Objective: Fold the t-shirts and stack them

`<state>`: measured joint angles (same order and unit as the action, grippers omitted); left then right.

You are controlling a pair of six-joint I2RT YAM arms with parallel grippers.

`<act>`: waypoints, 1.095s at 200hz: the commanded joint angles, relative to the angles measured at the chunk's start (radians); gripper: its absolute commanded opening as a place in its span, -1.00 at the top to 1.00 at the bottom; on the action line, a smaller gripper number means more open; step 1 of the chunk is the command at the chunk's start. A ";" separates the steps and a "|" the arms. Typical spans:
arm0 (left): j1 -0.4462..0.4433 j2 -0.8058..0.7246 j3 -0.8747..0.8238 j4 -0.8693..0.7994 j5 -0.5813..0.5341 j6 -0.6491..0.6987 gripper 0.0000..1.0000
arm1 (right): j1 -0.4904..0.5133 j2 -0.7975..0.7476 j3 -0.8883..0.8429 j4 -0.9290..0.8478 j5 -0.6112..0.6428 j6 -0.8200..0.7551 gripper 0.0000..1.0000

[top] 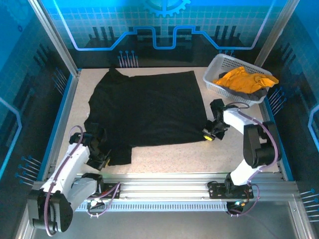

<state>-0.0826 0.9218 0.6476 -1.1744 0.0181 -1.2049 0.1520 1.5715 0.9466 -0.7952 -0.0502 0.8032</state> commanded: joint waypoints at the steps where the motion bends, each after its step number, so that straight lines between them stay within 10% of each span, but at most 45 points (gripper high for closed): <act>1: -0.028 -0.050 0.055 -0.102 0.025 -0.064 1.00 | 0.030 -0.113 -0.012 -0.113 0.048 -0.014 1.00; 219: 0.171 0.687 0.780 0.390 -0.022 0.322 1.00 | -0.041 0.422 0.705 -0.175 -0.036 0.011 1.00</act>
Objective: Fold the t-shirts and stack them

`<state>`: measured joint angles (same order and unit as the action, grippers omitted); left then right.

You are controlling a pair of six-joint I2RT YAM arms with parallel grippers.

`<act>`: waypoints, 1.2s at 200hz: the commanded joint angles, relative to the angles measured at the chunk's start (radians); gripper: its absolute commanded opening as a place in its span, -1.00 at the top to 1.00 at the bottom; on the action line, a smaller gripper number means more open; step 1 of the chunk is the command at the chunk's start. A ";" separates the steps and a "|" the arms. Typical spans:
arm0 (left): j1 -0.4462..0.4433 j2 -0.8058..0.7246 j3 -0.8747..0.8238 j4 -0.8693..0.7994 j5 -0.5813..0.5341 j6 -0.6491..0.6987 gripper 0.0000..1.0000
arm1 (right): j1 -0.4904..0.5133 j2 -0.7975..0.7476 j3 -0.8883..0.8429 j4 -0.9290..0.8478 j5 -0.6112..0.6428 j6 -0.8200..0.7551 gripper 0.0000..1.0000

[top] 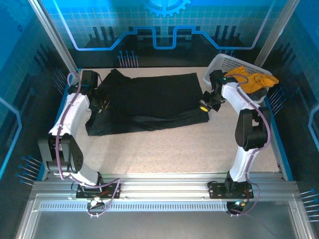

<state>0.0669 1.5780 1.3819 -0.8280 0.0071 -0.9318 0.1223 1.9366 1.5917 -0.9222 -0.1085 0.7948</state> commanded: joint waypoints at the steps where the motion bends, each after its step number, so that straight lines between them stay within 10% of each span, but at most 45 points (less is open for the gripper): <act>1: 0.022 0.032 0.046 0.043 -0.012 0.050 1.00 | -0.011 0.058 0.062 -0.048 0.022 0.019 1.00; 224: 0.117 0.310 0.216 0.136 -0.009 0.243 1.00 | -0.025 0.325 0.393 -0.134 0.064 0.054 0.95; 240: 0.117 0.339 0.252 0.138 -0.007 0.282 0.11 | -0.025 0.336 0.423 -0.149 0.064 0.028 0.51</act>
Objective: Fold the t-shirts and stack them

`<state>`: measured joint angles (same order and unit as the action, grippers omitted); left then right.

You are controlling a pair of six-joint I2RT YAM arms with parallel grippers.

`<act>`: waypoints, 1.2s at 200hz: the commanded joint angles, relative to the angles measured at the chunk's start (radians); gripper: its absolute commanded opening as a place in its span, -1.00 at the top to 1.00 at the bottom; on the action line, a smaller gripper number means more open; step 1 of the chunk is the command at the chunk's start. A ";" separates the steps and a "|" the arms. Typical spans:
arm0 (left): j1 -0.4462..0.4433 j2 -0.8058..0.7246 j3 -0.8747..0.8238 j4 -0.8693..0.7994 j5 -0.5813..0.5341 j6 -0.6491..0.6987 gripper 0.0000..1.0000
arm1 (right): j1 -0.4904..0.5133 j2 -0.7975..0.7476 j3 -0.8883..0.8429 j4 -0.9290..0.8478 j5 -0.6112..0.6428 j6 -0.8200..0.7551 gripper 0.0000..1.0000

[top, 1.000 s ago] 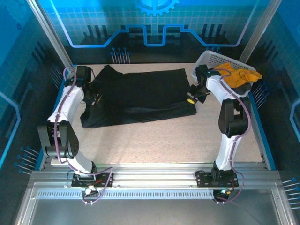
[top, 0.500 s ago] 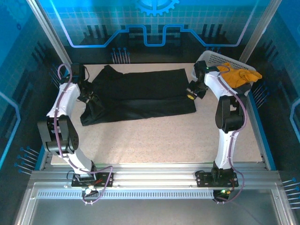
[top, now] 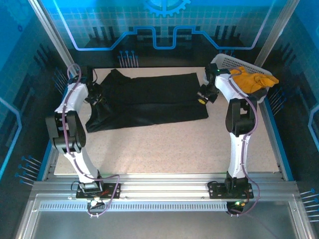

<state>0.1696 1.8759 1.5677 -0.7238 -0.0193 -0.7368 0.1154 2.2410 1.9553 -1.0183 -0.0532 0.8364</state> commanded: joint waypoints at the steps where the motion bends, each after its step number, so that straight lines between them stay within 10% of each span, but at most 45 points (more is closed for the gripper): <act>1: 0.015 0.042 0.068 0.033 0.018 0.088 0.02 | -0.019 0.030 0.061 -0.054 0.010 -0.014 0.47; 9: 0.015 0.042 0.081 0.019 0.000 0.092 -0.44 | -0.018 0.022 0.063 -0.057 0.016 -0.028 0.23; 28: 0.015 -0.003 0.081 -0.037 -0.061 0.102 -0.52 | -0.019 -0.037 0.028 -0.049 0.029 -0.051 -0.02; 82: 0.070 -0.238 -0.303 -0.022 0.031 -0.039 -0.03 | 0.032 -0.218 -0.257 0.073 0.026 -0.125 0.08; 143: 0.085 -0.008 -0.306 -0.001 0.061 -0.200 0.55 | 0.062 -0.060 -0.215 0.041 0.009 -0.177 0.39; 240: 0.026 -0.122 -0.530 -0.053 -0.104 -0.252 0.59 | 0.048 -0.120 -0.416 -0.041 0.050 -0.182 0.31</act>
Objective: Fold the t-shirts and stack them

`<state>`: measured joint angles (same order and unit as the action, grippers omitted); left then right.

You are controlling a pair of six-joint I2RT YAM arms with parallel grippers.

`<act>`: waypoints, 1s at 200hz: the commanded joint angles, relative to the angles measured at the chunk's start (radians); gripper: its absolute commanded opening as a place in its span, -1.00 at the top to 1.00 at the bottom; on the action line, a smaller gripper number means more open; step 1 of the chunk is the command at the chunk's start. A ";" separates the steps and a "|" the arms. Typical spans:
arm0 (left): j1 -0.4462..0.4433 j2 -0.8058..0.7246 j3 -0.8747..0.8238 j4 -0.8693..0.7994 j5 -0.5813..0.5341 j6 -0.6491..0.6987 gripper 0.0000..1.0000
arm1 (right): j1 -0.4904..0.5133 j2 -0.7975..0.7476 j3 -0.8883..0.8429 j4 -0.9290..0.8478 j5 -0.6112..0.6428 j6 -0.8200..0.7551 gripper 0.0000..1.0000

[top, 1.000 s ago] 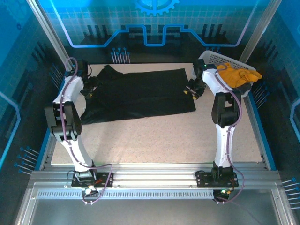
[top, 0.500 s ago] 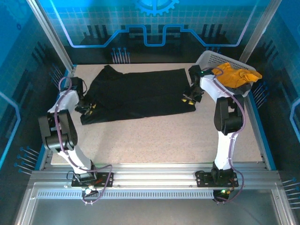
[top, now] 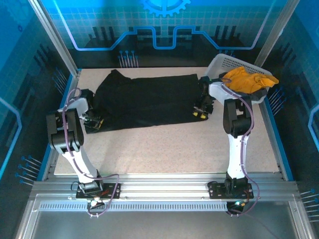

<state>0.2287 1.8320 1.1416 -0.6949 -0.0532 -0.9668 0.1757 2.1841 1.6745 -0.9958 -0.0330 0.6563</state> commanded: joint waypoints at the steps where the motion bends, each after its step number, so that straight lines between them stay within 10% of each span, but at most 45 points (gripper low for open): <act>1: -0.033 -0.084 -0.109 -0.082 -0.070 -0.023 0.59 | -0.012 -0.067 -0.142 -0.062 0.032 -0.001 0.31; 102: -0.094 -0.396 -0.446 -0.143 -0.097 -0.078 0.58 | 0.001 -0.561 -0.758 -0.004 0.009 0.143 0.25; 152: -0.156 -0.462 -0.267 -0.236 -0.138 -0.087 0.19 | 0.010 -0.702 -0.672 0.032 0.018 0.096 0.06; 200: -0.311 -0.489 -0.332 -0.043 0.106 -0.388 -0.13 | 0.045 -0.685 -0.564 0.150 -0.192 -0.024 -0.25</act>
<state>-0.0219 1.3422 0.8627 -0.8185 -0.0849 -1.1576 0.1989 1.4715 1.0698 -0.8948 -0.1085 0.6971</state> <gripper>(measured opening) 0.558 0.619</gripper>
